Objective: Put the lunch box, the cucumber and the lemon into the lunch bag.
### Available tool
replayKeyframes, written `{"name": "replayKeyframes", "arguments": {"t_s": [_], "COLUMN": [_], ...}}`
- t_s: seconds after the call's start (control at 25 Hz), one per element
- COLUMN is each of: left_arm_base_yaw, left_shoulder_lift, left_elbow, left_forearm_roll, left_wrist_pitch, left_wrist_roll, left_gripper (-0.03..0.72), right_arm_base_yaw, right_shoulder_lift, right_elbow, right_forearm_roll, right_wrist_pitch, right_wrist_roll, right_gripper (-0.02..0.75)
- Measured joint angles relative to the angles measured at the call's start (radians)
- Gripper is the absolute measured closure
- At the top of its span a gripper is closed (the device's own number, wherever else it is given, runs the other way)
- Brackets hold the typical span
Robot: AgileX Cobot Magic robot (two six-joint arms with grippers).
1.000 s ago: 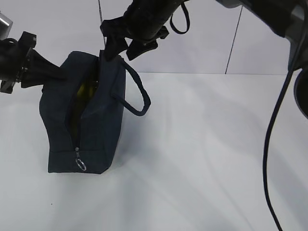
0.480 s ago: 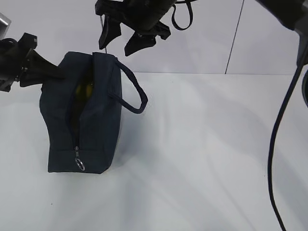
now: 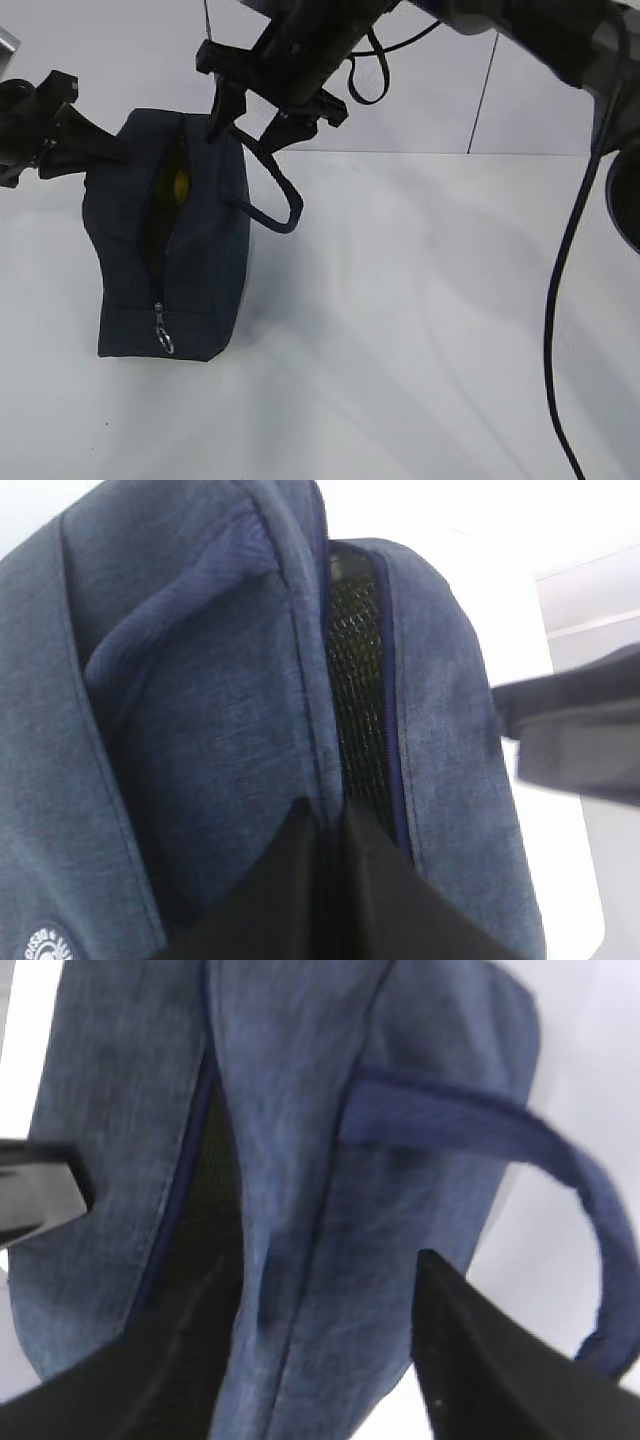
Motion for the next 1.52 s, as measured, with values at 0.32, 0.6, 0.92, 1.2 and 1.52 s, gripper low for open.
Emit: {"name": "replayKeyframes", "arguments": {"t_s": [0.32,0.6,0.92,1.2,1.52], "left_arm_base_yaw": [0.0,0.0,0.0,0.0,-0.058], "left_shoulder_lift": [0.0,0.0,0.0,-0.014,-0.075], "left_elbow": [0.0,0.0,0.0,0.0,0.0], "left_forearm_roll": [0.0,0.008,0.008,-0.008,-0.012], "left_wrist_pitch": [0.0,0.0,0.021,0.063,0.067], "left_wrist_roll": [0.002,0.004,0.004,0.005,-0.022], "left_gripper": [0.68,0.68,0.68,0.68,0.68], "right_arm_base_yaw": [0.021,0.021,0.023,0.023,0.023], "right_shoulder_lift": [0.0,0.0,0.0,-0.022,-0.099], "right_elbow": [0.048,0.048,0.048,0.046,0.053], "right_forearm_roll": [0.043,0.08,0.066,-0.009,-0.054], "right_wrist_pitch": [0.0,0.0,0.0,0.002,0.015], "right_wrist_roll": [-0.018,-0.101,-0.148,-0.149,-0.15], "right_gripper": [0.372,0.612,0.717,0.717,0.717]}}
